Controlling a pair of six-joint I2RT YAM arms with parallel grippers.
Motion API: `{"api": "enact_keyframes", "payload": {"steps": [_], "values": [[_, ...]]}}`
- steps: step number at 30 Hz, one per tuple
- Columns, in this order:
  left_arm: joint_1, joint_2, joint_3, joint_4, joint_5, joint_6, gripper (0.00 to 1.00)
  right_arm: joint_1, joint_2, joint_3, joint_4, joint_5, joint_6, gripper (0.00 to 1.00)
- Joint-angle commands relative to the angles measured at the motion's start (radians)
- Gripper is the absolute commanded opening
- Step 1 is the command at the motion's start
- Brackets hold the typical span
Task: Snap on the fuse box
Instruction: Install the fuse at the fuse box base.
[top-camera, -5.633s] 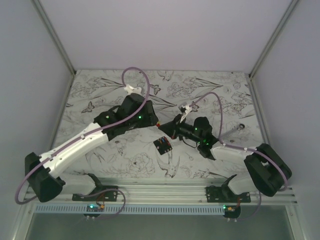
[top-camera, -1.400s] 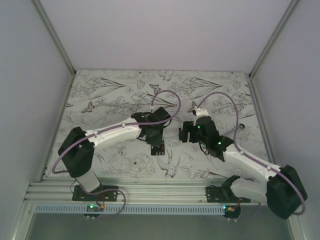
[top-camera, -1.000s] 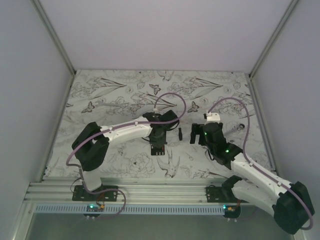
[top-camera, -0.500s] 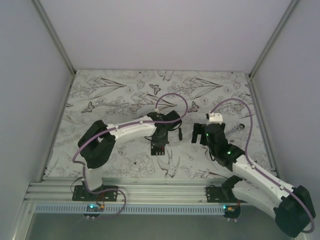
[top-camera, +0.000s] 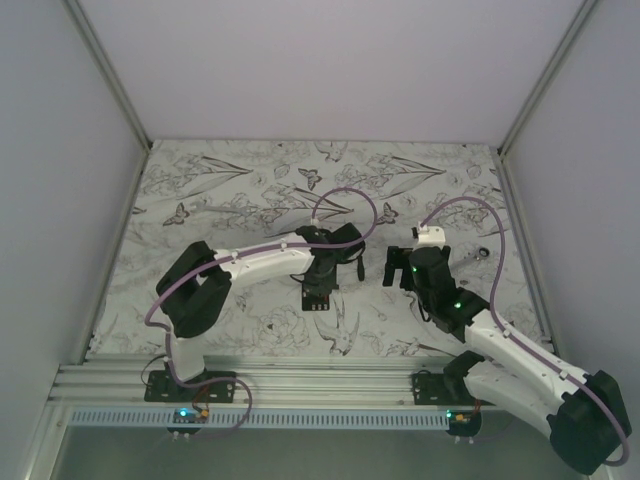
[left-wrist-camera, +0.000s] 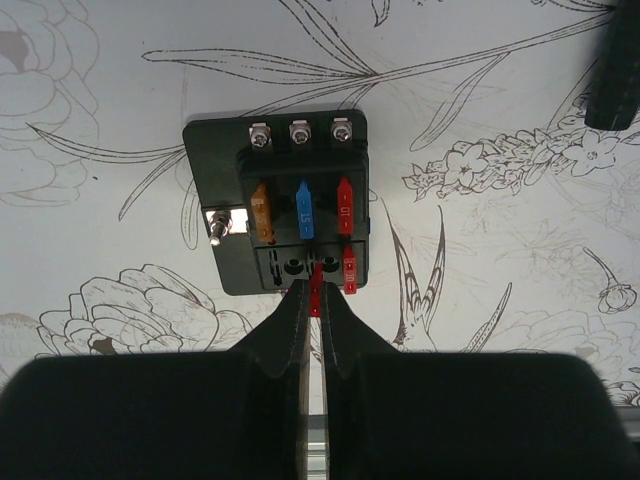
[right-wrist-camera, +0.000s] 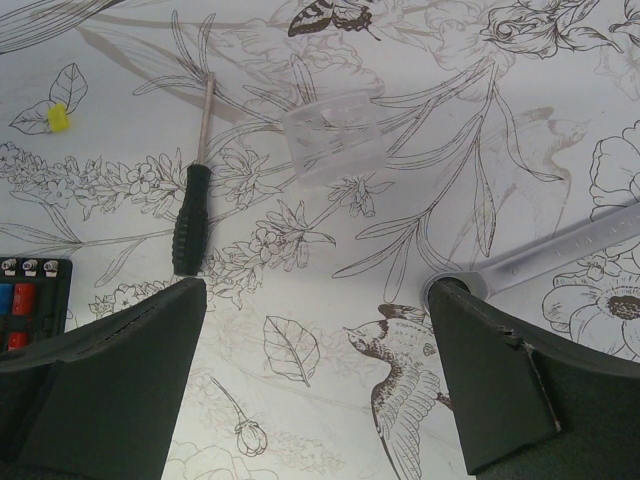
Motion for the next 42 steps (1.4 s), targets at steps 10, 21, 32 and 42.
{"api": "enact_keyframes", "payload": {"steps": [10,21,32,42], "values": [[-0.01,0.035,-0.002,-0.062,-0.053,-0.014,0.0,-0.007,0.005,0.003,0.014,0.012,0.014,1.0],[-0.017,0.061,0.007,-0.061,-0.039,-0.02,0.0,-0.007,0.004,0.003,0.014,0.012,0.015,1.0],[-0.037,0.06,0.018,-0.061,-0.037,-0.026,0.0,-0.006,0.005,0.003,0.015,0.006,0.014,1.0],[-0.048,0.06,0.024,-0.061,-0.047,-0.037,0.0,-0.007,0.007,0.002,0.014,0.001,0.016,1.0]]}}
